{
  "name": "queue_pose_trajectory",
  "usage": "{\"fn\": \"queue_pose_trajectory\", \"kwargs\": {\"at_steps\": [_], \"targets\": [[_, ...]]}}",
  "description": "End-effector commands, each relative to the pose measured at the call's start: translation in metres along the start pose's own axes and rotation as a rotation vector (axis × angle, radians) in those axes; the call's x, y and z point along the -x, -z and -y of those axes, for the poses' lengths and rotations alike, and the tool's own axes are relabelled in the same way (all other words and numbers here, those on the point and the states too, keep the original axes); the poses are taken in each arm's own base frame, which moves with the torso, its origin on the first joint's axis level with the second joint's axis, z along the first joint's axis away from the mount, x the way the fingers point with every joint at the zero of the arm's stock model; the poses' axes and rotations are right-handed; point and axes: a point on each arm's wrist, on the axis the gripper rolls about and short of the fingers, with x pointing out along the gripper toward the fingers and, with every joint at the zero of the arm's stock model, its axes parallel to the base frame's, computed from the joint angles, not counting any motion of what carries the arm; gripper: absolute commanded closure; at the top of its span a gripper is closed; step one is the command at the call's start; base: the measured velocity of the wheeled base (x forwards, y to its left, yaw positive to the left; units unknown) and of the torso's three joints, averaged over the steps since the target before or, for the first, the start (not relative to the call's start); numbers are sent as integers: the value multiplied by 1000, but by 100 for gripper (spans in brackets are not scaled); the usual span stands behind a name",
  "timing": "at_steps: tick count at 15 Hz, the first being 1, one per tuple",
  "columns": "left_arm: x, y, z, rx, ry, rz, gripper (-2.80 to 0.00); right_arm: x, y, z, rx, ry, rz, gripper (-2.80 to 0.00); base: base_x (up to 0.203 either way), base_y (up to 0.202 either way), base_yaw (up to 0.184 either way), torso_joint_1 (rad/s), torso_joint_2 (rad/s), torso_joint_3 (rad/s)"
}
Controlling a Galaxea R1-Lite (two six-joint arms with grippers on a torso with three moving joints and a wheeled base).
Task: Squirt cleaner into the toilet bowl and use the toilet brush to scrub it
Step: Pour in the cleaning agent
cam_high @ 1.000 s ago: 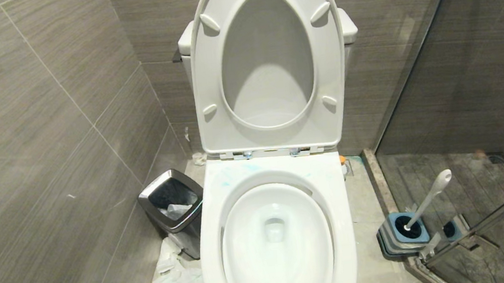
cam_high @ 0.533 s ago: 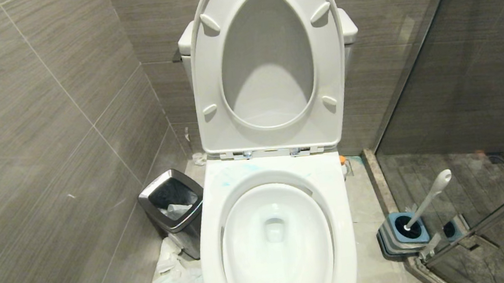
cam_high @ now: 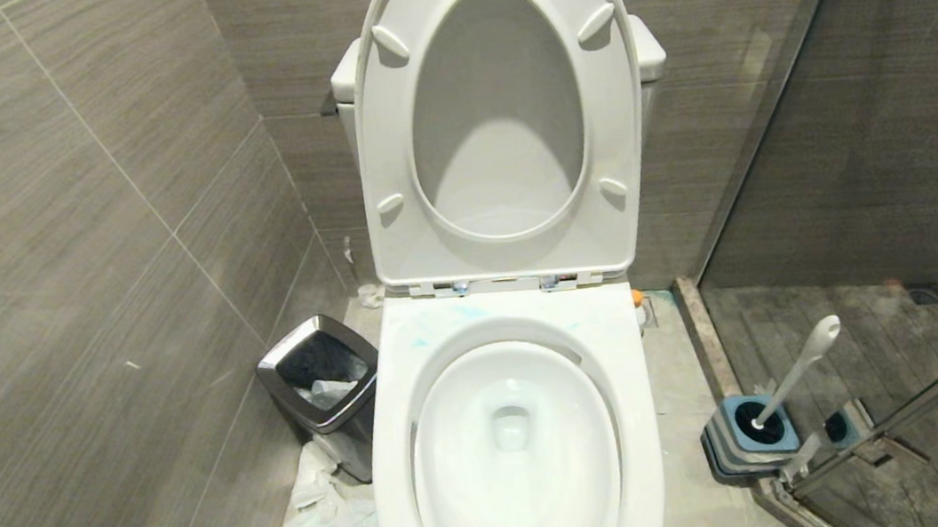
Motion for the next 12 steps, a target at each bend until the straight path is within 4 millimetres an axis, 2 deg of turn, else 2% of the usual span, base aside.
{"fn": "queue_pose_trajectory", "kwargs": {"at_steps": [1, 3, 7, 12], "targets": [[-1, 21, 1, 7, 3, -13, 0, -1, 3, 0, 0, 0, -11, 0, 0, 0, 0, 0, 0, 0], [0, 37, 3, 8, 1, -22, 0, -1, 3, 0, 1, 0, -11, 0, 0, 0, 0, 0, 0, 0], [0, 34, 1, -44, -91, -5, 0, -1, 3, 0, 0, 0, -10, 0, 0, 0, 0, 0, 0, 0], [1, 18, 1, 15, -41, 146, 0, -1, 3, 0, 0, 0, -10, 0, 0, 0, 0, 0, 0, 0]]}}
